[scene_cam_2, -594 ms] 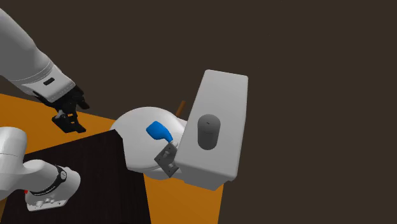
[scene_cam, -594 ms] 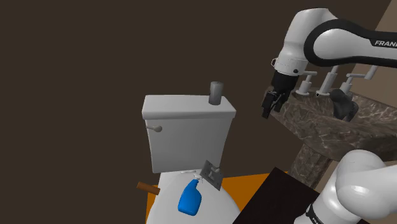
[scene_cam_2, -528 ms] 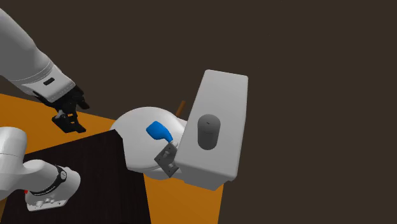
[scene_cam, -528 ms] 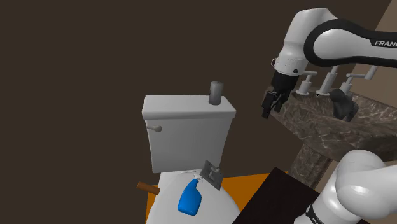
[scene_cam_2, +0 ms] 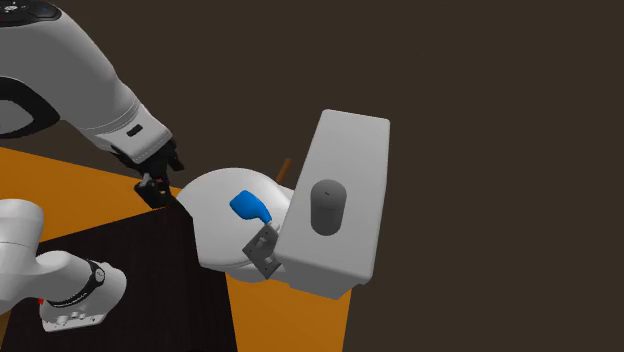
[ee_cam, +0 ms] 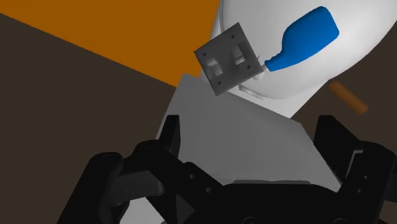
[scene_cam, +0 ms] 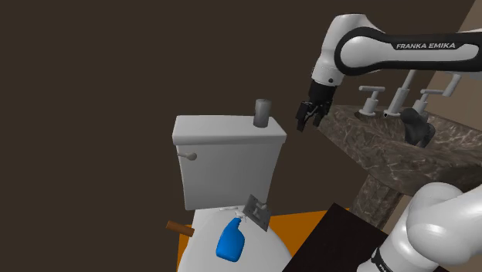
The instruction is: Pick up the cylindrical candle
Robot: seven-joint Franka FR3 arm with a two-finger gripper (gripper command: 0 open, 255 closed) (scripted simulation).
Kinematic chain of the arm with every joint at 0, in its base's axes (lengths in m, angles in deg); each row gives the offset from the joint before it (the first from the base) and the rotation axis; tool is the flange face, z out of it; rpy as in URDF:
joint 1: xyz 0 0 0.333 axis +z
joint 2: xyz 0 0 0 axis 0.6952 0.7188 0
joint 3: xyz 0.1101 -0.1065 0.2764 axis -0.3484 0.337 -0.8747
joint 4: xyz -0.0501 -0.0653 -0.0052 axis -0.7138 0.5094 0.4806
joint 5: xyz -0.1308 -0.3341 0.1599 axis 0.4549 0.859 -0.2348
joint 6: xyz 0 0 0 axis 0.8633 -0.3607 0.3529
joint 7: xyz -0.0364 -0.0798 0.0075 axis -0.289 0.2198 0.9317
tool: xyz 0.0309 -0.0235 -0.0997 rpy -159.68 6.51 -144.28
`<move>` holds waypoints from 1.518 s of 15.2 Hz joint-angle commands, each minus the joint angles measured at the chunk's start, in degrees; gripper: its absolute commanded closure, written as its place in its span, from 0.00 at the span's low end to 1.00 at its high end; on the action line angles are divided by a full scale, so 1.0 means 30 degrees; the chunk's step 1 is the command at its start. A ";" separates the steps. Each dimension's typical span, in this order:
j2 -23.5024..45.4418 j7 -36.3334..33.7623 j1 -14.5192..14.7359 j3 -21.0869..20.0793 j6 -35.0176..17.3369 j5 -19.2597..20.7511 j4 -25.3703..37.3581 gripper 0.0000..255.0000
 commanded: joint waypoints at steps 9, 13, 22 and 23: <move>0.6725 -0.0335 -0.0645 0.0729 -0.2878 -0.0065 0.5044 0.00; 0.9355 -0.0382 -0.0887 0.1059 -0.3307 -0.0264 0.7710 0.00; 1.4675 -0.0414 -0.1507 0.1627 -0.3328 -0.0969 1.3881 0.00; 1.4662 -0.0405 -0.1504 0.1624 -0.3589 -0.0971 1.3607 0.00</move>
